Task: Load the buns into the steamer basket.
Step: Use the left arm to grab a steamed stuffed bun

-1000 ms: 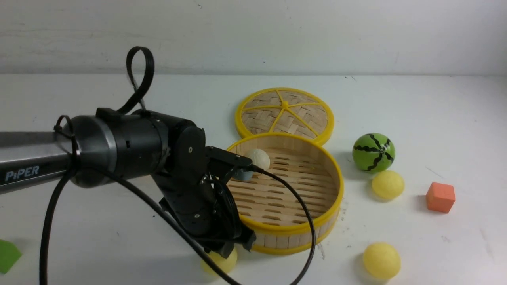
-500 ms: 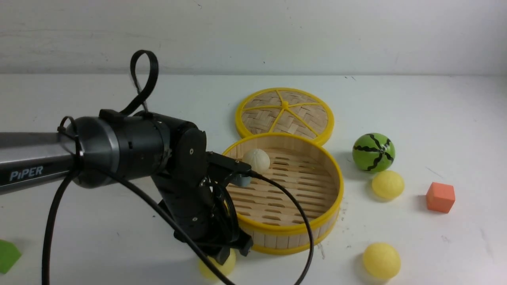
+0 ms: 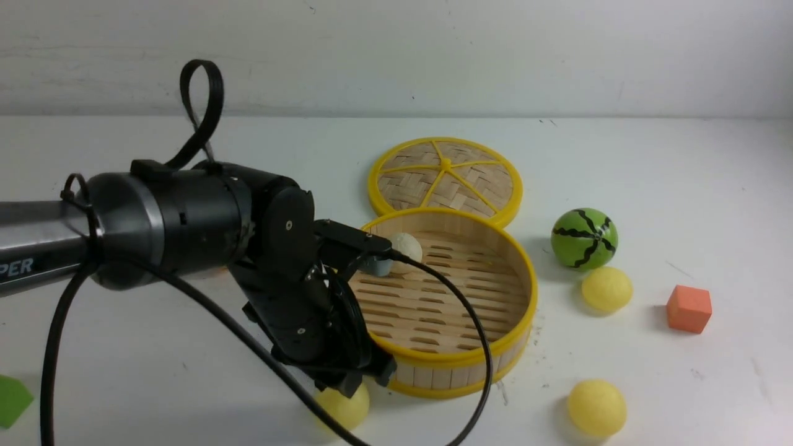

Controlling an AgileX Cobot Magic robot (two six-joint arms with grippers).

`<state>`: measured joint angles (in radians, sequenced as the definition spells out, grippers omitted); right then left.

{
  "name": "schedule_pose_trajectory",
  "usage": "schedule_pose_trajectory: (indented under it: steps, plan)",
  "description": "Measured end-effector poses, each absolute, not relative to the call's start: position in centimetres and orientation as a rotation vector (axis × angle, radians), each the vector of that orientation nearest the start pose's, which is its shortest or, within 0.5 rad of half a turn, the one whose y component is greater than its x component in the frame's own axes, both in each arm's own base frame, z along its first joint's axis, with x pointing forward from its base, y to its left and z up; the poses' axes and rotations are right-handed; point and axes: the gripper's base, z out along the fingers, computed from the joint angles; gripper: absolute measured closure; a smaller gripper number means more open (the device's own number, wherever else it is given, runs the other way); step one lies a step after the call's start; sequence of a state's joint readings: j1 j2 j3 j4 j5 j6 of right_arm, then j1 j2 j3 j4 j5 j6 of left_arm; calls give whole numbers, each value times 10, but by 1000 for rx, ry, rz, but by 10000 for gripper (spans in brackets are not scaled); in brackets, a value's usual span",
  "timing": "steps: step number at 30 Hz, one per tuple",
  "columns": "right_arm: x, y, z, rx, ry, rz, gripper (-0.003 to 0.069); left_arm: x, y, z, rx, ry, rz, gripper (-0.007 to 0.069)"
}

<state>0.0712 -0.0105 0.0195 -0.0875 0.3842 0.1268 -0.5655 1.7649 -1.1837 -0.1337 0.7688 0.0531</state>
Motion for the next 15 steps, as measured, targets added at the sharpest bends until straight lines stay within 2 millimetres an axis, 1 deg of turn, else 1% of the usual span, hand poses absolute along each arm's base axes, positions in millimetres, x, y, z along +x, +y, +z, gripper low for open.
schedule_pose_trajectory:
  steps: [5, 9, 15]
  plan:
    - [52, 1, 173, -1, 1876, 50, 418, 296, -196, 203, 772, 2736, -236, 365]
    - [52, 1, 173, -1, 1876, 50, 418, 298, -197, 191, 779, 2772, -225, 365]
    - [52, 1, 173, -1, 1876, 50, 418, 298, -197, 188, 779, 2778, -225, 364]
